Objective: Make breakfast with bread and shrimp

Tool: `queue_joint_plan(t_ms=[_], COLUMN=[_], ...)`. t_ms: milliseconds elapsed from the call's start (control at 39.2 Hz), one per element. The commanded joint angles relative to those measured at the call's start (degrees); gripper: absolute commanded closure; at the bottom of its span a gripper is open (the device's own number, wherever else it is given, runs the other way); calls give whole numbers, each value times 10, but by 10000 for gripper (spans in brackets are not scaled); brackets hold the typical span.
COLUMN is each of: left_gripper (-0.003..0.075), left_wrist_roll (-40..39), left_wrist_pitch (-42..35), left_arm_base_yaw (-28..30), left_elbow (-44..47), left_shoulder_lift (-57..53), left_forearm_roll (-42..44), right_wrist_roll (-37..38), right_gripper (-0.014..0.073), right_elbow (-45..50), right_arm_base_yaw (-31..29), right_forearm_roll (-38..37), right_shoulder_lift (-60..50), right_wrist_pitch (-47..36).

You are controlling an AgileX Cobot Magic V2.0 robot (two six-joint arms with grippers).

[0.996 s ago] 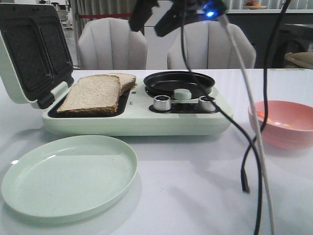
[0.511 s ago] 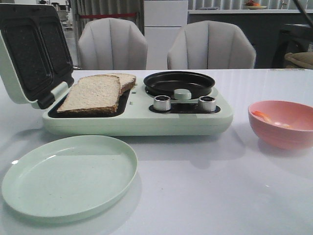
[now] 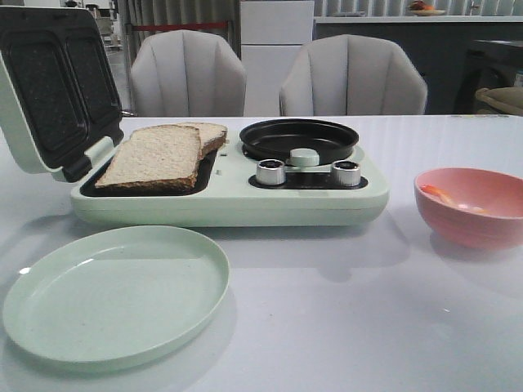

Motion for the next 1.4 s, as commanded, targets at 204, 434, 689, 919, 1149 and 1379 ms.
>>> queue_joint_plan(t_ms=[204,434,689,919,1149,1379], left_gripper=[209,209,209,209,209,209], left_wrist_roll=[0,0,0,-2,-8,-49], left_wrist_pitch=[-47,-42,-38,-10,-23,-36], left_arm_base_yaw=[-4,-4,-4,-4,-4,24], left_elbow=[-15,-15,-15,-66,-215,-371], left_shoulder_lift=[7,7,18,100,256,427], left_forearm_roll=[12,12,12,15,52,81], right_wrist_roll=[1,1,1,1,1,1], right_gripper=[135,135,135,135,135,135], right_elbow=[162,271,326,329,329,329], right_arm_base_yaw=[-2,-2,-2,-2,-2,-2], right_forearm_roll=[11,7,7,12,12,12], right_shoulder_lift=[-222,-376,-401,-401,-401,-401], right_wrist_pitch=[-139,-210,-224,-230,-229,-229])
